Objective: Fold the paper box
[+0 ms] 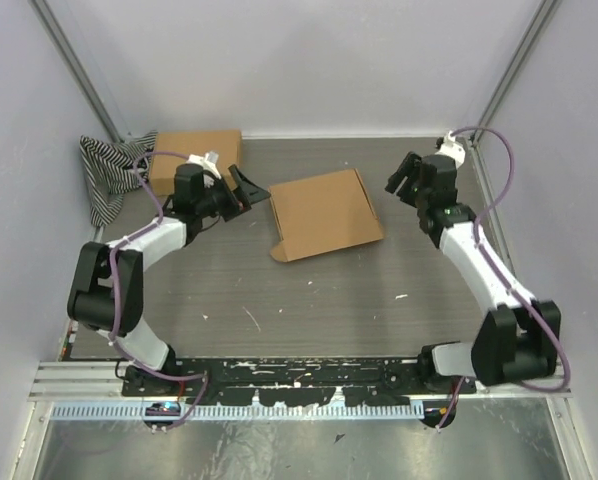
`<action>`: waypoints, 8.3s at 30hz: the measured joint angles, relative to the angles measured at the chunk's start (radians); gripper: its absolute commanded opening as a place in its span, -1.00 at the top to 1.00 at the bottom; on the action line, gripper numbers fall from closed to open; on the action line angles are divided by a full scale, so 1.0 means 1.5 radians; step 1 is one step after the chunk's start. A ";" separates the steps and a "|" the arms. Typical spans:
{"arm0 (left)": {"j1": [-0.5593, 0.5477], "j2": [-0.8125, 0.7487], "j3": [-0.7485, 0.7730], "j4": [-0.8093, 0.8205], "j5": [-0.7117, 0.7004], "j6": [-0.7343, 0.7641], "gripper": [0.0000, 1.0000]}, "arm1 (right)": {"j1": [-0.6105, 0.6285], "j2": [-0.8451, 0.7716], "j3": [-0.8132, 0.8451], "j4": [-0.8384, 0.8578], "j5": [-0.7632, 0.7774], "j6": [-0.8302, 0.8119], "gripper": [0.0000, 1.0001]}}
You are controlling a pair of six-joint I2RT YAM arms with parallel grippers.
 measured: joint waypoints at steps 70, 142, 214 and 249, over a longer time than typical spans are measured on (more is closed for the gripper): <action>-0.213 -0.015 0.039 -0.264 -0.059 0.168 -0.25 | -0.036 0.143 0.005 -0.121 -0.345 -0.125 -0.21; -0.169 0.023 0.237 -0.534 -0.145 0.256 -0.36 | 0.004 0.113 0.062 -0.244 -0.312 -0.128 -0.27; -0.123 0.080 0.162 -0.468 0.005 0.251 -0.04 | 0.041 0.176 0.056 -0.244 -0.275 -0.143 0.05; -0.123 0.101 0.154 -0.453 0.016 0.258 0.01 | 0.042 0.207 0.046 -0.213 -0.215 -0.147 0.22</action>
